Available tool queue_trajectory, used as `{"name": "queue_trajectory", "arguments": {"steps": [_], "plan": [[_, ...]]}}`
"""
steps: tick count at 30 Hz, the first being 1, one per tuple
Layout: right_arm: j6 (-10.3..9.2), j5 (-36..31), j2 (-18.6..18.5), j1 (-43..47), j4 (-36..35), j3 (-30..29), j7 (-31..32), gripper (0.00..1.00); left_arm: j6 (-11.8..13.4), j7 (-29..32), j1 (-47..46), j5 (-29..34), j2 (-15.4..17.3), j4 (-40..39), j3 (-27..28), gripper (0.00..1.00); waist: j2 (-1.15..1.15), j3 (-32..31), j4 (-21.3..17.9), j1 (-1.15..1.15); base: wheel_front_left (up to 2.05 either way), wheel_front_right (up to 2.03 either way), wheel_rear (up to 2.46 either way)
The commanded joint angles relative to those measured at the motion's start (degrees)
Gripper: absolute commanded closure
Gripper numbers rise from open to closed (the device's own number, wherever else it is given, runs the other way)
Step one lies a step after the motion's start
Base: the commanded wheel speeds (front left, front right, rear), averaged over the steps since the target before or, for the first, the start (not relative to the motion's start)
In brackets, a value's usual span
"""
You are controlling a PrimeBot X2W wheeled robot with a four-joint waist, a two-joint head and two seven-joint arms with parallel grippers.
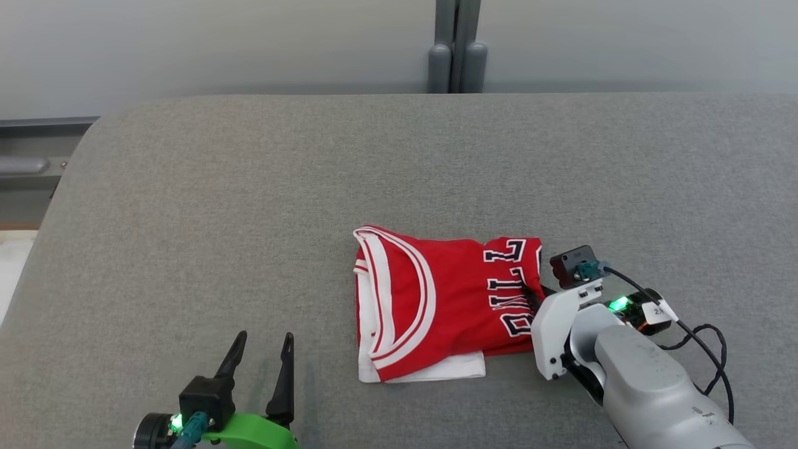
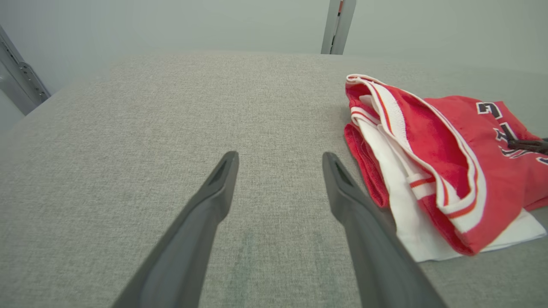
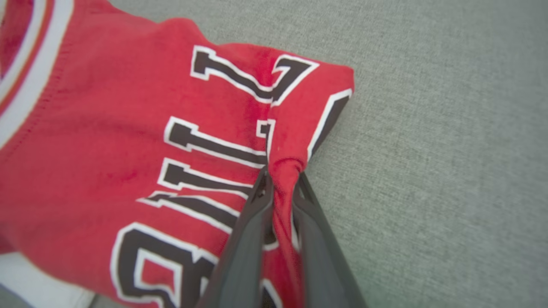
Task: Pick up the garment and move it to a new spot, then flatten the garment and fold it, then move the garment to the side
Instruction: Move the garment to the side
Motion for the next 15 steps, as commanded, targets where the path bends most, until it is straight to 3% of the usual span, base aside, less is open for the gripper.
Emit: {"name": "queue_trajectory", "arguments": {"steps": [1, 4, 15], "plan": [[-0.43, -1.4, -1.3, 0.0, 1.7, -1.0, -0.2, 1.0, 0.0, 0.0, -1.0, 0.1, 0.1, -0.3, 0.1, 0.0, 0.0, -0.4, -2.8, 0.0, 0.0, 0.0, 0.0], [-0.41, -2.4, -1.3, -0.2, 2.8, -3.0, -1.2, 1.0, 0.0, 0.0, -1.4, 0.1, 0.1, -0.7, -0.3, 0.0, 0.0, -0.1, -6.4, 0.0, 0.0, 0.0, 0.0], [-0.37, -6.5, -1.2, 0.8, 5.2, -8.8, -3.7, 1.0, 0.0, 0.1, -3.2, 0.5, 0.3, -2.7, -2.5, 0.0, 0.0, 2.2, -25.6, 0.0, 0.0, 0.0, 0.0]]}}
